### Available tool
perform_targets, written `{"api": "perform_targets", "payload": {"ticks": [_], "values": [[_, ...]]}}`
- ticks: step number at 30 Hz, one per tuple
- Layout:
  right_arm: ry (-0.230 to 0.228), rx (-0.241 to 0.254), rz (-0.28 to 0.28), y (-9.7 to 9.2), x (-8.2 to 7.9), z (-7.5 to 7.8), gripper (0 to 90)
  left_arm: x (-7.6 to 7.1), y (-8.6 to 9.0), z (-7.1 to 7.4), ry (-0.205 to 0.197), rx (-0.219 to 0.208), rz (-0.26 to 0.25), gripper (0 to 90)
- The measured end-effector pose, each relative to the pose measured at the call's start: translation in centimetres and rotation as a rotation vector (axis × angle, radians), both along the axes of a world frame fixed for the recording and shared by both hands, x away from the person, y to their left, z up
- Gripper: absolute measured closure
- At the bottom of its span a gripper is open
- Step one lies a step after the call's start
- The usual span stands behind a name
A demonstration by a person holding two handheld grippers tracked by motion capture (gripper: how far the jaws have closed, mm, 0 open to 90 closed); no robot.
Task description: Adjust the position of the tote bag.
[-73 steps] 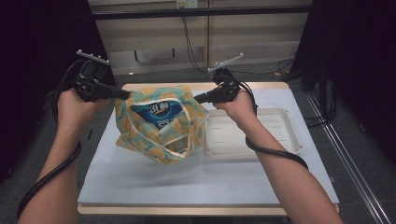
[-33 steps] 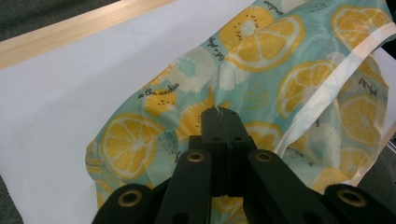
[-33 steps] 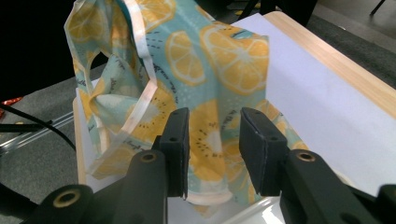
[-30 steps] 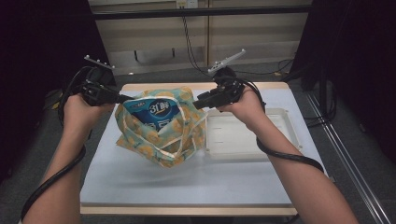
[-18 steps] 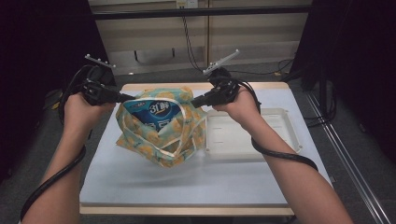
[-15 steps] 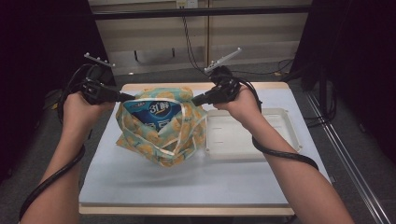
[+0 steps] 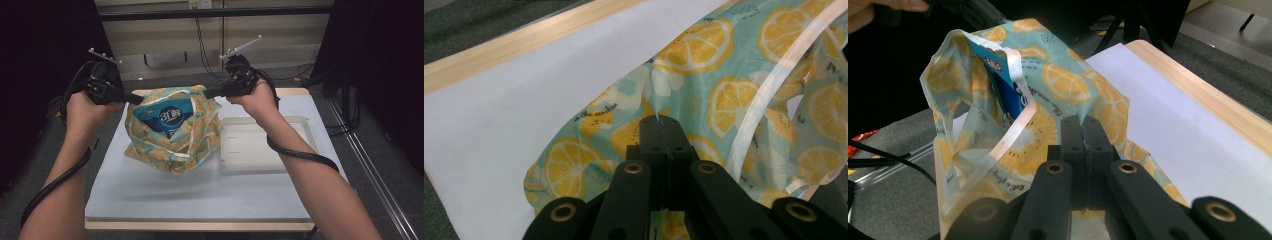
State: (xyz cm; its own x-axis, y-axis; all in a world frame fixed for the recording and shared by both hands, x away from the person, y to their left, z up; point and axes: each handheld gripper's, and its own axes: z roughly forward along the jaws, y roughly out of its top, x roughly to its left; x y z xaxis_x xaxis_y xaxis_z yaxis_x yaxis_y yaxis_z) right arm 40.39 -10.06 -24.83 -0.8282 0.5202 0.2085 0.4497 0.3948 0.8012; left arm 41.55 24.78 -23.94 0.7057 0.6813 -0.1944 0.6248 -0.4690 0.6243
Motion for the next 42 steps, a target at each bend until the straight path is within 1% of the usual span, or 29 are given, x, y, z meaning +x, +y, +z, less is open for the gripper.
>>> {"api": "perform_targets", "payload": {"ticks": [2,4,5,6,7,8,10,11,12,14,15,17,18,19,20,21,22,23,25,27,31,32,35,36,37,38,40,41,42], "values": [[0.005,0.002,-0.003,0.3,0.3,-0.2,90.0,0.0,0.0,-0.2,0.016,-0.013,-0.006,87.4],[0.01,0.0,-0.007,0.5,0.6,-0.4,90.0,-0.1,-0.2,-0.2,0.013,0.009,-0.022,87.6],[0.016,-0.001,-0.013,0.6,0.7,-0.4,90.0,-0.2,-0.2,-0.2,0.013,0.001,-0.023,87.6],[0.011,0.002,-0.012,0.7,0.8,-0.5,90.0,-0.3,-0.3,-0.2,0.008,-0.013,-0.006,87.5],[0.015,0.005,-0.018,0.8,0.9,-0.5,90.0,-0.3,-0.2,-0.1,0.004,-0.009,-0.014,85.9],[0.011,0.002,-0.02,0.9,1.0,-0.6,90.0,-0.4,-0.1,0.0,0.001,-0.013,-0.009,83.0],[0.019,-0.006,-0.027,1.1,1.2,-0.7,90.0,-0.6,0.0,0.1,-0.006,-0.02,-0.006,80.7],[0.023,-0.004,-0.026,1.1,1.2,-0.8,90.0,-0.7,0.0,0.1,-0.013,-0.025,0.0,78.4],[0.023,-0.005,-0.028,1.2,1.3,-0.8,90.0,-0.7,0.1,0.2,-0.017,-0.018,-0.005,75.7],[0.027,-0.01,-0.031,1.4,1.4,-0.9,90.0,-1.0,0.2,0.4,-0.03,-0.019,-0.004,71.2],[0.026,-0.011,-0.031,1.5,1.4,-1.0,90.0,-1.1,0.2,0.4,-0.029,-0.025,-0.002,68.2],[0.026,-0.019,-0.034,1.6,1.4,-1.1,90.0,-1.3,0.2,0.5,-0.032,-0.01,-0.011,65.3],[0.027,-0.02,-0.032,1.7,1.4,-1.2,90.0,-1.4,0.2,0.5,-0.034,-0.011,-0.006,63.5],[0.026,-0.026,-0.028,1.8,1.4,-1.2,90.0,-1.5,0.3,0.5,-0.032,-0.006,-0.015,63.2],[0.027,-0.027,-0.028,1.8,1.4,-1.3,90.0,-1.6,0.5,0.6,-0.041,0.005,-0.022,63.0],[0.031,-0.028,-0.03,1.9,1.4,-1.4,90.0,-1.7,0.5,0.5,-0.041,-0.014,-0.004,62.3],[0.033,-0.031,-0.032,1.9,1.4,-1.4,90.0,-1.8,0.6,0.6,-0.041,-0.018,-0.01,62.2],[0.033,-0.036,-0.028,1.9,1.5,-1.5,90.0,-1.9,0.8,0.6,-0.044,-0.016,-0.019,62.2],[0.034,-0.038,-0.029,1.9,1.4,-1.5,90.0,-2.2,0.8,0.8,-0.058,-0.023,-0.015,60.6],[0.036,-0.04,-0.028,1.9,1.4,-1.6,90.0,-2.4,0.9,1.1,-0.073,-0.017,-0.017,57.5],[0.034,-0.039,-0.029,1.8,1.3,-1.7,90.0,-3.0,0.9,1.8,-0.082,-0.029,-0.029,55.2],[0.034,-0.038,-0.029,1.8,1.3,-1.7,90.0,-3.1,0.8,1.8,-0.088,-0.031,-0.02,54.3],[0.036,-0.037,-0.03,1.8,1.2,-1.7,90.0,-3.3,0.6,1.6,-0.07,0.002,-0.055,52.2],[0.037,-0.037,-0.031,1.8,1.2,-1.7,90.0,-3.4,0.4,1.3,-0.067,0.001,-0.052,51.0],[0.036,-0.035,-0.031,1.7,1.2,-1.7,90.0,-3.4,0.4,1.2,-0.067,0.019,-0.07,50.7],[0.036,-0.035,-0.03,1.7,1.2,-1.7,90.0,-3.4,0.4,1.0,-0.078,0.034,-0.07,50.8],[0.036,-0.037,-0.032,1.7,1.2,-1.8,90.0,-3.3,0.4,0.6,-0.063,0.028,-0.058,53.4],[0.036,-0.039,-0.032,1.7,1.2,-1.8,90.0,-3.3,0.4,0.5,-0.057,0.029,-0.066,54.5],[0.037,-0.036,-0.032,1.7,1.2,-1.9,90.0,-3.3,0.4,0.4,-0.055,0.035,-0.063,59.6]]}}
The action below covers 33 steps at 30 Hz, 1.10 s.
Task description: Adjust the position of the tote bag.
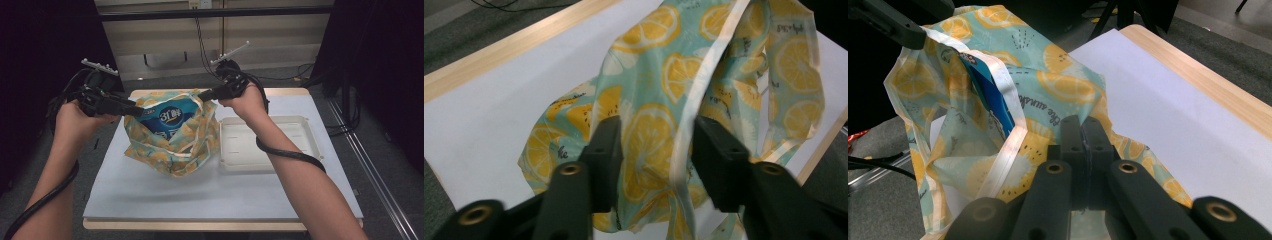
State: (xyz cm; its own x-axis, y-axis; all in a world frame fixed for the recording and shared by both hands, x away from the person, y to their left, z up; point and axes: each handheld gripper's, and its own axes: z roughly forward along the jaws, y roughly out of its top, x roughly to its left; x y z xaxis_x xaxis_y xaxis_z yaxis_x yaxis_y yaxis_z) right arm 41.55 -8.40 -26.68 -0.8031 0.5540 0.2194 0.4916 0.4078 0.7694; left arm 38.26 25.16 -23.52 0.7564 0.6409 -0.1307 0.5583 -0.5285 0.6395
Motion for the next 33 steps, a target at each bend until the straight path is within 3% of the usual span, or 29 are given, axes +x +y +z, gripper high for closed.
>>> {"api": "perform_targets", "payload": {"ticks": [4,9,12,18,23,29,33], "values": [[0.002,-0.004,0.002,-0.2,-0.1,-0.1,90.0,-0.1,0.1,0.4,0.004,0.008,-0.008,76.6],[0.005,-0.005,0.004,-0.4,0.0,-0.1,90.0,-0.1,0.1,1.2,0.022,-0.004,0.004,89.2],[0.004,-0.004,0.003,-0.5,0.0,-0.1,90.0,0.0,-0.1,1.8,0.037,0.0,-0.01,90.0],[0.023,0.005,0.004,-0.7,-0.1,-0.5,90.0,0.5,-0.2,3.2,0.01,-0.052,0.005,89.7],[0.021,0.003,0.009,-0.8,0.0,-0.6,90.0,1.2,-0.7,4.0,-0.021,-0.051,0.02,89.8],[0.024,-0.001,0.011,-0.9,0.0,-0.7,89.8,2.9,-1.0,3.8,-0.027,-0.07,0.075,89.9],[0.025,-0.002,0.016,-1.0,-0.1,-0.8,89.8,3.7,-1.3,3.0,-0.02,-0.051,0.096,89.8]]}}
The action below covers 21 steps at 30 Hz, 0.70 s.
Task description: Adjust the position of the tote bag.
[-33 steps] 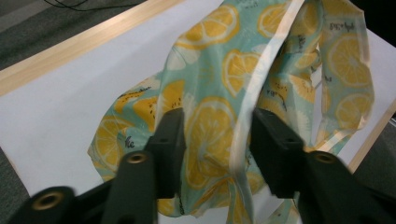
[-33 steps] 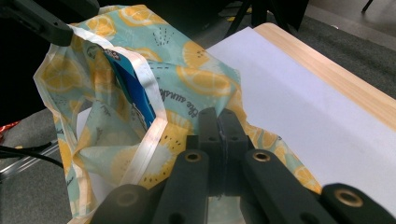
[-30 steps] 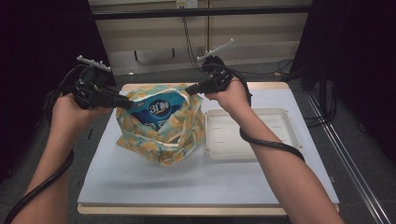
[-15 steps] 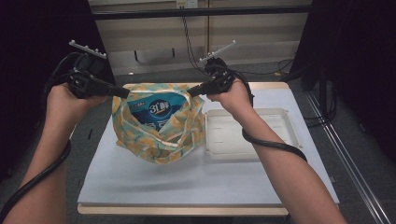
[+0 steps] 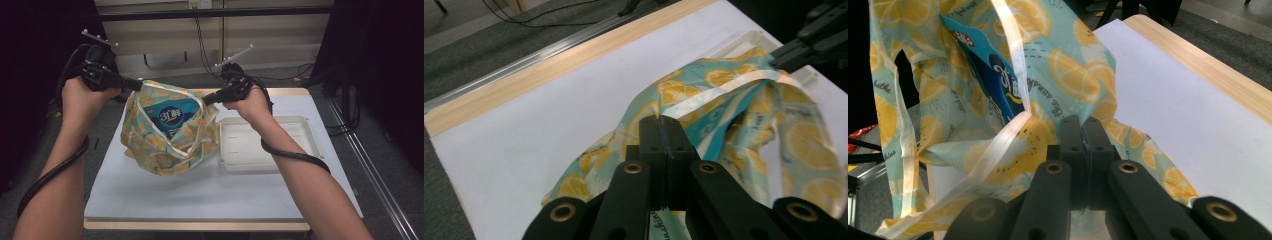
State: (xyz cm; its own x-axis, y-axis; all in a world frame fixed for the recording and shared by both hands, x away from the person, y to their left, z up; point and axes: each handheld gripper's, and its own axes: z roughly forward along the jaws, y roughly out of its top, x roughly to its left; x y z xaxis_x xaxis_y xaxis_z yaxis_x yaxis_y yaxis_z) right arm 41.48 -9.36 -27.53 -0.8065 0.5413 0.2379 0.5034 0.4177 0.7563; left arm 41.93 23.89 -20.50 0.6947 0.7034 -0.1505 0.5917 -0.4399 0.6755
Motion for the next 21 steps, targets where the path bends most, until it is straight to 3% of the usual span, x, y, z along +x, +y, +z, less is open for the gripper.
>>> {"api": "perform_targets", "payload": {"ticks": [8,12,21], "values": [[0.007,-0.004,0.003,-0.2,0.0,-0.4,89.9,0.9,-0.6,-1.4,0.022,0.03,0.002,89.8],[0.007,-0.005,0.002,-0.3,-0.1,-0.6,89.8,1.3,-0.6,-2.2,0.048,0.018,0.013,89.8],[0.013,-0.006,0.002,-0.3,0.0,-0.9,89.8,1.2,-1.1,-3.3,0.07,0.057,-0.028,88.4]]}}
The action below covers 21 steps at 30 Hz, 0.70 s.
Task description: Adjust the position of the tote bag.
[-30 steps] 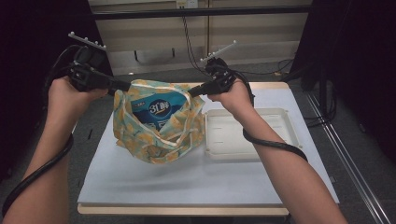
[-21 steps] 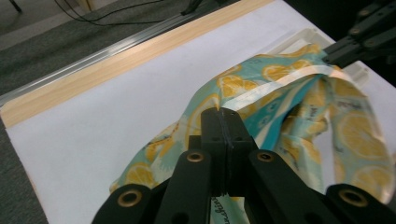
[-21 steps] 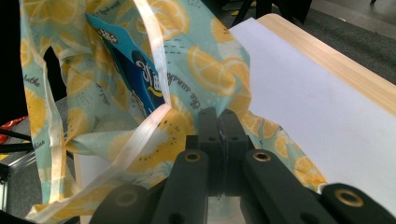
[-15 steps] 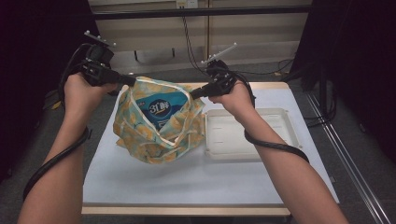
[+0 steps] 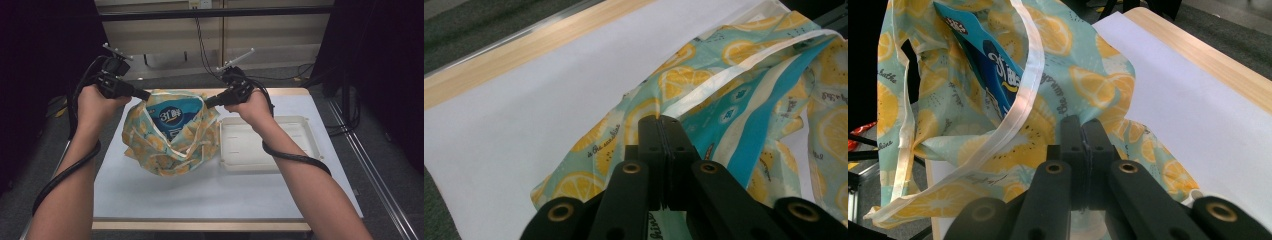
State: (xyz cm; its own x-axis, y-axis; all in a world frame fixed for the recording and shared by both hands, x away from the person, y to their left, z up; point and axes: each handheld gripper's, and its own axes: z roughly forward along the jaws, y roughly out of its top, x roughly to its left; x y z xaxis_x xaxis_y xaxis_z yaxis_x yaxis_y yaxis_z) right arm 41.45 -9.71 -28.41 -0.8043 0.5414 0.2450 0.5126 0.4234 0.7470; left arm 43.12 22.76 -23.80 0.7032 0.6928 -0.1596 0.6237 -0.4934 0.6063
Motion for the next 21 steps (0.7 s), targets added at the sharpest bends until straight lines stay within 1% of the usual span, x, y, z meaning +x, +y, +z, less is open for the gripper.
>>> {"api": "perform_targets", "payload": {"ticks": [1,2,3,4,5,7,8,10,11,12,13,14,15,16,17,19,21], "values": [[0.002,-0.003,-0.002,0.0,0.0,0.0,89.8,0.0,0.0,-0.1,0.007,0.003,-0.004,86.3],[0.003,-0.002,-0.002,0.0,0.0,-0.1,89.8,0.0,0.1,-0.1,0.007,0.015,-0.01,83.2],[0.002,-0.002,0.001,0.0,0.0,-0.2,89.8,-0.1,0.0,-0.1,0.009,-0.002,0.009,78.9],[0.002,-0.002,0.0,0.0,0.0,-0.2,89.8,-0.1,0.1,0.0,0.003,0.003,-0.006,75.3],[0.004,-0.001,0.0,0.0,0.0,-0.2,89.8,-0.1,0.1,0.1,0.009,-0.01,-0.008,71.2],[0.004,-0.006,-0.001,0.0,0.0,-0.2,89.8,-0.4,0.1,0.3,-0.014,-0.022,-0.001,58.8],[0.004,-0.004,-0.003,0.0,0.0,-0.2,89.9,-0.5,0.2,0.5,-0.025,-0.01,-0.009,52.5],[0.003,-0.002,-0.003,0.0,0.0,-0.2,89.8,-0.8,0.2,0.8,-0.037,-0.003,-0.023,44.3],[0.004,-0.002,-0.002,-0.1,0.0,-0.3,89.9,-0.9,0.2,0.8,-0.031,-0.013,-0.019,39.4],[0.008,-0.002,-0.003,-0.1,0.0,-0.3,89.8,-1.1,0.3,0.9,-0.035,-0.011,-0.028,37.0],[0.008,-0.003,-0.003,-0.1,0.0,-0.3,89.9,-1.3,0.4,1.0,-0.035,-0.025,-0.025,36.2],[0.008,-0.003,-0.004,-0.1,0.0,-0.4,89.9,-1.4,0.6,1.1,-0.043,-0.025,-0.033,34.0],[0.007,-0.003,-0.004,-0.1,0.0,-0.4,89.9,-1.5,0.6,1.2,-0.041,-0.036,-0.026,30.8],[0.013,-0.005,-0.007,-0.2,0.0,-0.4,89.9,-1.6,0.8,1.3,-0.039,-0.037,-0.033,28.9],[0.011,-0.004,-0.005,-0.2,0.0,-0.5,89.9,-1.8,0.9,1.3,-0.038,-0.052,-0.021,27.5],[0.012,-0.007,-0.003,-0.1,-0.1,-0.5,89.9,-2.2,1.2,1.6,-0.055,-0.039,-0.037,23.9],[0.014,-0.006,-0.001,-0.1,-0.1,-0.6,89.9,-2.5,1.6,1.8,-0.055,-0.043,-0.047,22.6]]}}
